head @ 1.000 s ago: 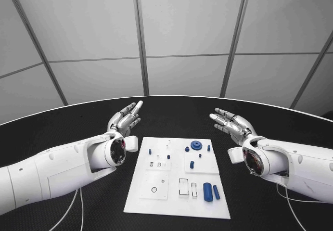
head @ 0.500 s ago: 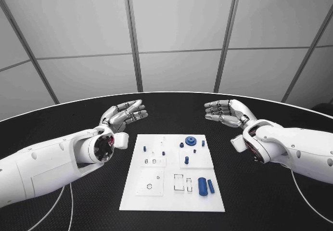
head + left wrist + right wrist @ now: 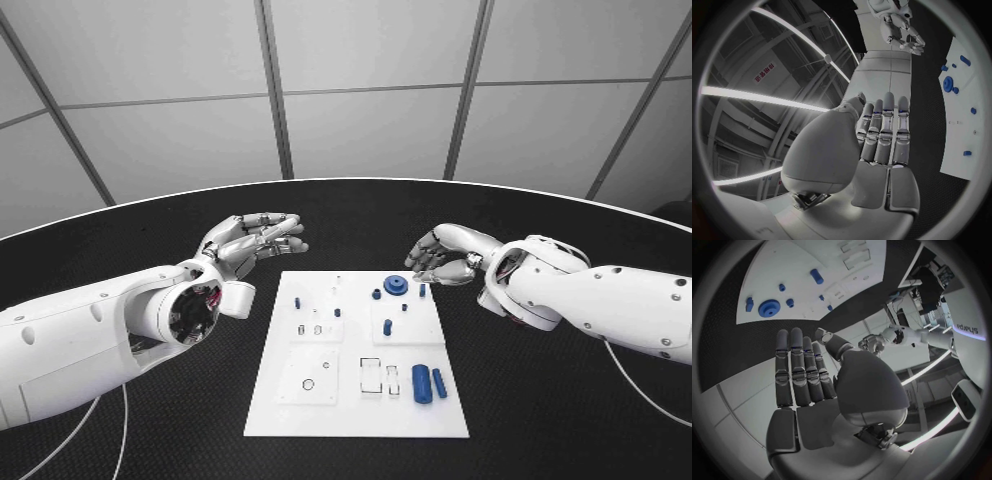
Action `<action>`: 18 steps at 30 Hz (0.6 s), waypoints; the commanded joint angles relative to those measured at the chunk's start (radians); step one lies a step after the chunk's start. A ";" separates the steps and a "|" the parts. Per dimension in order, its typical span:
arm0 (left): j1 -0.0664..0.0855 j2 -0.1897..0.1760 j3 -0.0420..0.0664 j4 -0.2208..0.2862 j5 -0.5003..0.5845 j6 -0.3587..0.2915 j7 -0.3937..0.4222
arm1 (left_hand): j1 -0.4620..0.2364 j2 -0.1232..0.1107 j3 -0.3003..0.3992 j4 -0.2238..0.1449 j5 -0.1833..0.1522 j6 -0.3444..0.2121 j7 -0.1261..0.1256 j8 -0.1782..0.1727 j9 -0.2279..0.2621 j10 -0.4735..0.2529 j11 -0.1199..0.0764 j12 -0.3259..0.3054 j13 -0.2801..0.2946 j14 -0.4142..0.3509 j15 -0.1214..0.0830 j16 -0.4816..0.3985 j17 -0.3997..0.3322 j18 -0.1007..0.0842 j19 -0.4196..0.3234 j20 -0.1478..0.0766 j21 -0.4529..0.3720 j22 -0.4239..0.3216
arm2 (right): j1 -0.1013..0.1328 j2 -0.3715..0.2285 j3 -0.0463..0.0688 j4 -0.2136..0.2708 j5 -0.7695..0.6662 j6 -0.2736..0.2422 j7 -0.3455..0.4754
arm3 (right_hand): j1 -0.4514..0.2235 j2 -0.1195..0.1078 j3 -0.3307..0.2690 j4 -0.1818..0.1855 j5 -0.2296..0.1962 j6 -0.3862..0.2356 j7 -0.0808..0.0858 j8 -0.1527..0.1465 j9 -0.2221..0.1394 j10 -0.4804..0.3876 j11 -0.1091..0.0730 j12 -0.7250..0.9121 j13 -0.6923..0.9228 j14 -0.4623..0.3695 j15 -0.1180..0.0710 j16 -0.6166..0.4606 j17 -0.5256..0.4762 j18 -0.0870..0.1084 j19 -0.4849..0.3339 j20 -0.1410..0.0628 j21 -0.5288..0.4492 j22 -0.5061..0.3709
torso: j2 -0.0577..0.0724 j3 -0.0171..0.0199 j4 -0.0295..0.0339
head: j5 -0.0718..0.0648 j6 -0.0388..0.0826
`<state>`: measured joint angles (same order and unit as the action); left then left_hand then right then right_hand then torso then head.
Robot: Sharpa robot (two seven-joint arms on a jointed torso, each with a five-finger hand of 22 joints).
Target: Assemble the parts on the task board
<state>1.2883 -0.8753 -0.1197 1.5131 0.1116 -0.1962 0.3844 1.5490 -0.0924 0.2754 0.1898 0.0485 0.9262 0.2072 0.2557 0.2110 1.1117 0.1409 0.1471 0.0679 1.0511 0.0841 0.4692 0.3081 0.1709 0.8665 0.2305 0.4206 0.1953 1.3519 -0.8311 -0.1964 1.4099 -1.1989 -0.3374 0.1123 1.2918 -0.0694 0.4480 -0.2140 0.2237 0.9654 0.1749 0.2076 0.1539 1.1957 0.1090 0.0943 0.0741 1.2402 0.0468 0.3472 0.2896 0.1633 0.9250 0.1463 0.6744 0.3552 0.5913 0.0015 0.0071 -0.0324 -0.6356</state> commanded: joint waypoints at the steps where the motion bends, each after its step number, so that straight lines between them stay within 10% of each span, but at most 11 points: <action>1: 0.004 -0.027 0.000 0.039 -0.004 0.000 -0.003 | -0.008 -0.016 0.022 0.002 0.002 0.007 0.001 0.002 0.002 0.009 0.001 -0.014 -0.001 0.013 0.000 0.025 0.018 0.011 0.009 -0.005 0.015 0.007 | 0.003 0.024 0.001 -0.004 -0.175 0.010 -0.080 | -0.024 -0.041 0.045 0.010 0.002 0.036 -0.025 -0.002 0.015 0.052 -0.027 -0.026 0.015 0.204 -0.054 0.153 0.163 0.022 0.119 -0.051 0.194 0.119 | 0.031 0.0015 0.0093 | -0.006 0.010; 6: 0.010 -0.049 0.000 0.079 0.020 0.001 -0.004 | -0.029 -0.032 0.045 0.009 0.002 0.000 0.006 -0.002 0.003 0.006 0.006 -0.033 -0.001 -0.004 0.004 0.047 0.037 0.009 0.001 -0.005 0.026 0.013 | 0.008 0.059 0.001 -0.021 -0.258 0.020 -0.140 | -0.042 -0.055 0.079 0.024 -0.003 0.032 -0.028 -0.005 0.024 0.039 -0.032 -0.027 0.024 0.241 -0.059 0.259 0.243 0.018 0.163 -0.054 0.241 0.159 | 0.051 -0.0010 0.0150 | -0.013 0.018; 11: 0.021 -0.067 0.000 0.113 0.033 0.002 -0.003 | -0.040 -0.039 0.056 0.012 0.002 -0.005 0.009 -0.005 0.004 0.001 0.010 -0.043 -0.001 -0.013 0.007 0.056 0.045 0.009 -0.004 -0.004 0.029 0.015 | 0.018 0.090 0.002 -0.036 -0.313 0.027 -0.185 | -0.061 -0.087 0.139 0.060 -0.007 0.014 -0.027 -0.001 0.055 0.004 -0.028 -0.025 0.043 0.244 -0.053 0.598 0.537 -0.039 0.336 -0.050 0.498 0.535 | 0.071 -0.0045 0.0209 | -0.011 0.019; 18: 0.033 -0.078 0.000 0.137 0.037 0.003 -0.003 | -0.045 -0.043 0.062 0.012 0.002 -0.009 0.011 -0.007 0.004 -0.002 0.011 -0.048 -0.001 -0.016 0.008 0.062 0.049 0.009 -0.006 -0.004 0.032 0.016 | 0.035 0.114 0.003 -0.042 -0.334 0.041 -0.202 | -0.061 -0.100 0.159 0.078 -0.007 -0.001 -0.024 0.003 0.074 -0.022 -0.022 -0.028 0.046 0.247 -0.047 0.743 0.665 -0.061 0.392 -0.045 0.591 0.678 | 0.094 -0.0091 0.0270 | -0.014 0.028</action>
<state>1.3197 -0.9527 -0.1197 1.6486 0.1485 -0.1934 0.3819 1.5122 -0.1293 0.3330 0.2017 0.0486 0.9187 0.2145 0.2557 0.2139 1.1112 0.1483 0.1006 0.0681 1.0431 0.0915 0.5287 0.3567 0.1708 0.8681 0.2288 0.4496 0.2104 1.3853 -0.7214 -0.1932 1.3685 -1.5321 -0.3013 -0.0883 1.2306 -0.1575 0.5993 -0.1363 0.2193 0.9725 0.1509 0.2075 0.2265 1.1832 0.0865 0.0706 0.1196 1.4669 -0.0089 1.0798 0.9459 0.1160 1.3080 0.1018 1.2589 1.0235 0.6694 -0.0038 0.0298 -0.0451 -0.6118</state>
